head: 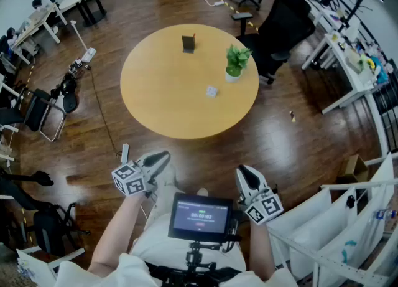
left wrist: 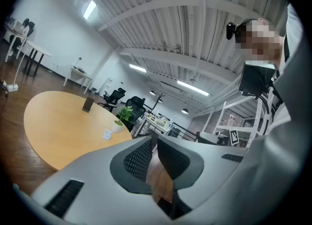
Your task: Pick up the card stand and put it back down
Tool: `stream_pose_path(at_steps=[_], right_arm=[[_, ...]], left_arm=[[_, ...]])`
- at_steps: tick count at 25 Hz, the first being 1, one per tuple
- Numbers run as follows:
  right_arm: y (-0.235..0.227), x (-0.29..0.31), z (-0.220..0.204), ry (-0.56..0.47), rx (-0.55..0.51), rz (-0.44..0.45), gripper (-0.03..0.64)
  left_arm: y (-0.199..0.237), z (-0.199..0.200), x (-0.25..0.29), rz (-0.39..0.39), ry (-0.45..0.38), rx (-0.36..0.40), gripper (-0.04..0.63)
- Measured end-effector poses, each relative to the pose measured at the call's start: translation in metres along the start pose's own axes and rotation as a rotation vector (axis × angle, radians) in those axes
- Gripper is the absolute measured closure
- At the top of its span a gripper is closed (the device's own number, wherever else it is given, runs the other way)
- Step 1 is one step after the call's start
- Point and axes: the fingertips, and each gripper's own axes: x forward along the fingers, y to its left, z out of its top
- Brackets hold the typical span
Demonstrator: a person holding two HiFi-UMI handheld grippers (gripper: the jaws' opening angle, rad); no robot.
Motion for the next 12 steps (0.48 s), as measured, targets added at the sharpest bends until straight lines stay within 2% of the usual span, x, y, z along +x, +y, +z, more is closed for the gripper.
stream_pose_path(at_steps=[3, 7, 12], right_arm=[[0.001, 0.017, -0.005, 0.029, -0.004, -0.003, 0.549], [0.004, 0.042, 0.001, 0.013, 0.005, -0.031, 0.548], [0.003, 0.077, 0.008, 0.004, 0.002, -0.067, 0.548]], left_arm=[[0.017, 0.014, 0.005, -0.018, -0.004, 0.001, 0.558], [0.045, 0.033, 0.004, -0.034, -0.012, -0.029, 0.558], [0.077, 0.055, 0.007, -0.054, -0.007, -0.022, 0.558]])
